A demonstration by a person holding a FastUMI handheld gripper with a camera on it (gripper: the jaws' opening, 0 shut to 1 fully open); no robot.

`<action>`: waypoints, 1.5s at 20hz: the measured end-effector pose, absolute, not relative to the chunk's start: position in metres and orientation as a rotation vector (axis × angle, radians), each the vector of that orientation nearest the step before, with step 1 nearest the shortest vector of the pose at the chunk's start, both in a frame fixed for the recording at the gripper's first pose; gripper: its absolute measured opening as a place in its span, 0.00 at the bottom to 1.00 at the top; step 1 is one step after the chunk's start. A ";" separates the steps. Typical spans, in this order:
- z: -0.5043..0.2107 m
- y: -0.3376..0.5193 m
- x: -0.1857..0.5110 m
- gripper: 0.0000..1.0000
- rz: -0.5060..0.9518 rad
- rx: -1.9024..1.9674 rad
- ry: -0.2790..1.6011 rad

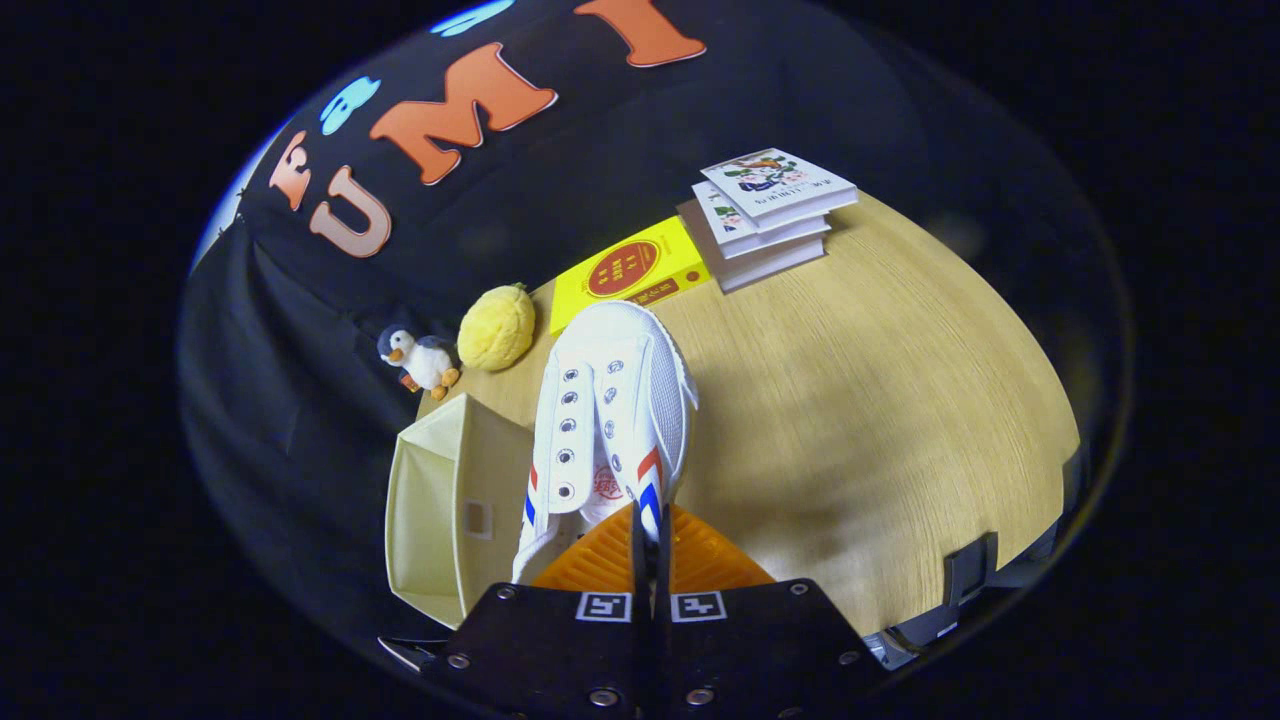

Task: Open the storage box then place both shoes into the box .Put the left shoe in first, then the right shoe, with the right side of both shoes facing outward in a uniform manner.

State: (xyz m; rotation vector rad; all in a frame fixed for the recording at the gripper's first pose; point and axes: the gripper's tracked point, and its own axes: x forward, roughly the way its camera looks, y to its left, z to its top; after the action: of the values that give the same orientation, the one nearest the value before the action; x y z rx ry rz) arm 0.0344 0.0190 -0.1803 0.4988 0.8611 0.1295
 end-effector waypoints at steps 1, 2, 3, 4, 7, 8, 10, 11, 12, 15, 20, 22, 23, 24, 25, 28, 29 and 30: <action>-0.169 0.031 0.033 0.00 0.135 0.499 0.849; -0.159 0.045 0.032 0.00 0.148 0.509 0.844; -0.152 0.053 0.030 0.00 0.163 0.526 0.835; -0.144 0.067 0.031 0.00 0.176 0.530 0.827; -0.130 0.103 0.028 0.00 0.207 0.489 0.818; -0.128 0.119 0.027 0.00 0.221 0.480 0.824; -0.129 0.148 0.021 0.00 0.241 0.480 0.843; -0.130 0.167 0.022 0.00 0.250 0.469 0.850; -0.133 0.178 0.022 0.00 0.253 0.449 0.857; -0.148 0.201 0.021 0.00 0.243 0.399 0.887; -0.183 0.210 0.024 0.00 0.168 0.299 0.935; -0.197 0.205 0.029 0.00 0.122 0.238 0.946; -0.202 0.206 0.029 0.00 0.108 0.221 0.955; -0.204 0.211 0.030 0.00 0.112 0.212 0.958; -0.204 0.217 0.029 0.02 0.126 0.200 0.961; -0.177 0.231 0.036 0.31 0.183 0.228 0.892; -0.167 0.227 0.038 0.35 0.183 0.228 0.867; -0.156 0.223 0.041 0.48 0.181 0.214 0.841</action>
State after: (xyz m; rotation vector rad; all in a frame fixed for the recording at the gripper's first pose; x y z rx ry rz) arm 0.0412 0.2228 -0.1562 0.2144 0.8411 0.1805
